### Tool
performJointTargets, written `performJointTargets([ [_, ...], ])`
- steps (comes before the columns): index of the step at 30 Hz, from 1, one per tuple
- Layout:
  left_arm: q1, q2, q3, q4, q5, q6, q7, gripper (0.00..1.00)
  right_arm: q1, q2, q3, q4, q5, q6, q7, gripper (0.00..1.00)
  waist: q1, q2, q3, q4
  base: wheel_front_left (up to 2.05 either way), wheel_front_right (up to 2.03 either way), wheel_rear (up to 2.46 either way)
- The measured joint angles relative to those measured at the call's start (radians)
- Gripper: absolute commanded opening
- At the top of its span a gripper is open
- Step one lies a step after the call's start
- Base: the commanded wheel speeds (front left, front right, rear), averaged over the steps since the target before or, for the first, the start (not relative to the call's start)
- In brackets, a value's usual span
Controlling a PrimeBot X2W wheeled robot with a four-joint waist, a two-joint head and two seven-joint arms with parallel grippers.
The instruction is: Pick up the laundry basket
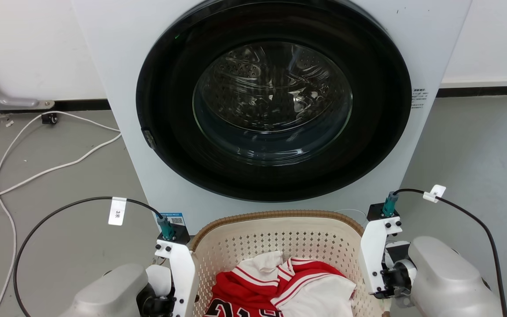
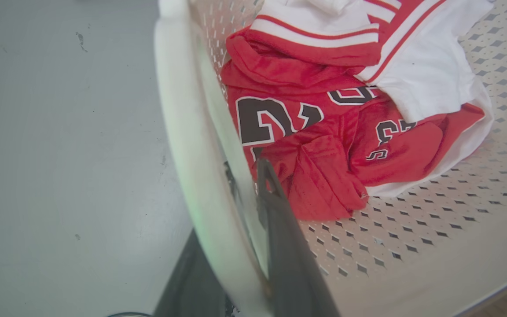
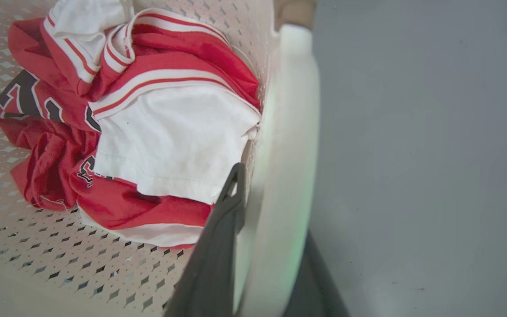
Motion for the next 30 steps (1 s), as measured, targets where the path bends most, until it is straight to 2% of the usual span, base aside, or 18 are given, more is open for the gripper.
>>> performJointTargets([
  [30, -0.004, 0.004, -0.019, 0.001, -0.019, 0.0, 0.004, 0.0, -0.022, -0.004, 0.066, 0.016, 0.078, 0.0, -0.007, 0.0, 0.0001, 0.0, 0.008, -0.004, 0.0, 0.0, 0.0],
])
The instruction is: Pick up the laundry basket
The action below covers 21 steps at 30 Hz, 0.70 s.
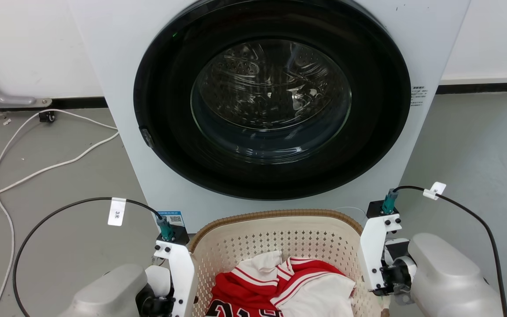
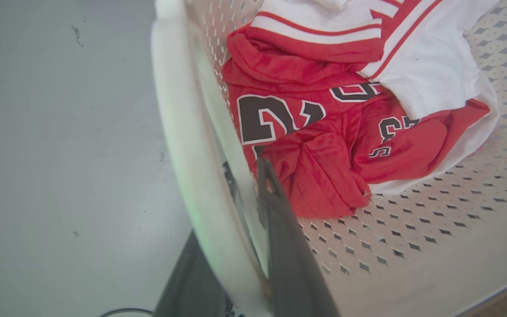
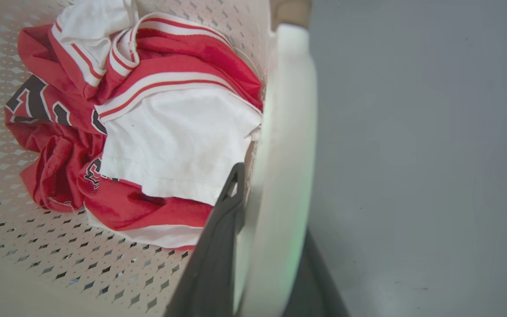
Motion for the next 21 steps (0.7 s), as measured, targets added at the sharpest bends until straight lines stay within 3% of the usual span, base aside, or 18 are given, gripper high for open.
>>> performJointTargets([
  [21, -0.002, -0.001, -0.005, -0.002, 0.002, 0.0, 0.0, 0.0, -0.012, -0.002, 0.04, 0.018, 0.035, 0.0, -0.011, 0.0, 0.0, 0.0, -0.002, 0.002, 0.0, 0.0, 0.0],
])
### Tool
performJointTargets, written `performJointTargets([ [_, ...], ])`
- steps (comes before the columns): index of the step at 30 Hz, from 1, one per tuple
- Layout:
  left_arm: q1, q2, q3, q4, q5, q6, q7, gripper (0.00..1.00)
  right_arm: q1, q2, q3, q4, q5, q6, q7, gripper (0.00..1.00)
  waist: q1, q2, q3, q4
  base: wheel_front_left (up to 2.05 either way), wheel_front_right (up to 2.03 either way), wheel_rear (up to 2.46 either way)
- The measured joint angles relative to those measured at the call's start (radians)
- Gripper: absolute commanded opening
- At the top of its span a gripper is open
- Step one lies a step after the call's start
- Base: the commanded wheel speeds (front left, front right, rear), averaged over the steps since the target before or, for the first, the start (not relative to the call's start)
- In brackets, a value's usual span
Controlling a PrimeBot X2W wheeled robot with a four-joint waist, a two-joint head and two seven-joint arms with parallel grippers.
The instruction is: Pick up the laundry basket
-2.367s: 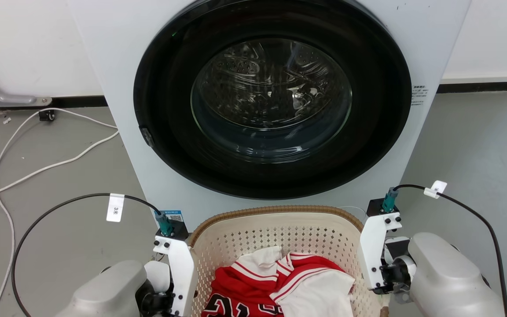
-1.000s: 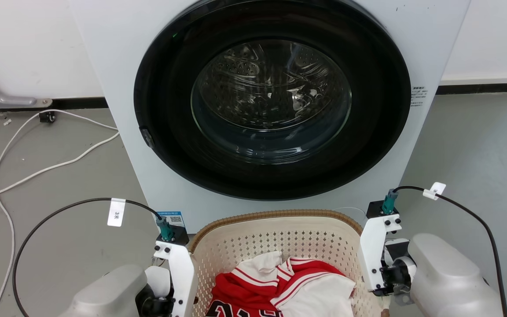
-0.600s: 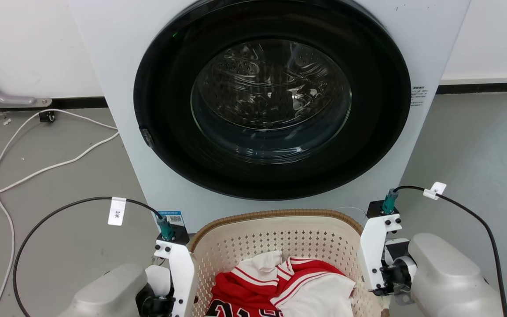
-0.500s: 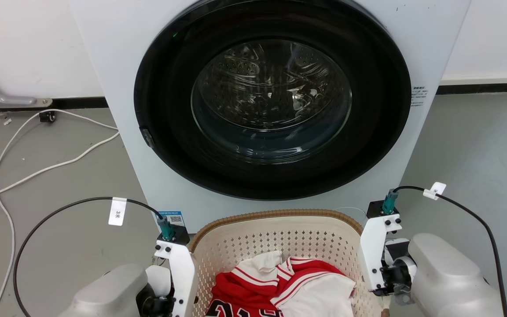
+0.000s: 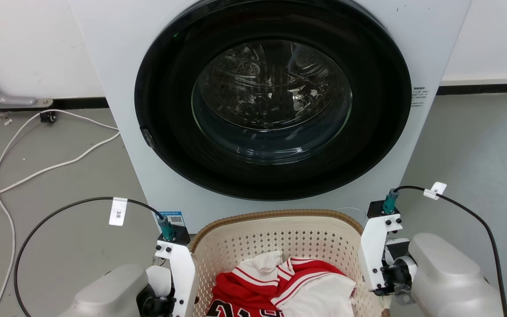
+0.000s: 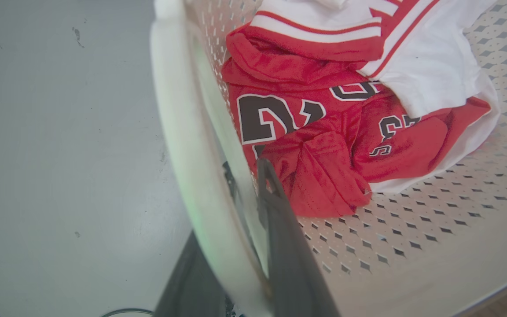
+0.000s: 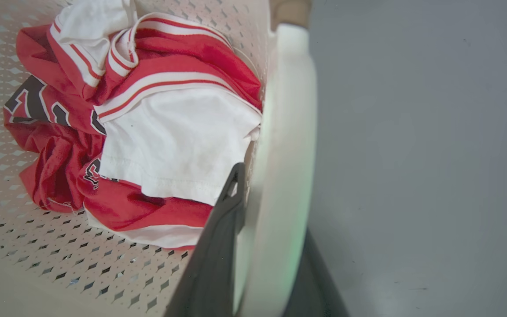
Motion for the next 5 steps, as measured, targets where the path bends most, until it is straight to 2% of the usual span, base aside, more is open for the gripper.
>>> performJointTargets([
  [5, 0.0, 0.0, -0.001, 0.005, -0.007, 0.0, 0.0, 0.0, -0.001, 0.001, 0.011, 0.003, 0.008, 0.0, -0.004, 0.0, 0.0, 0.0, -0.001, -0.002, 0.0, 0.0, 0.0],
])
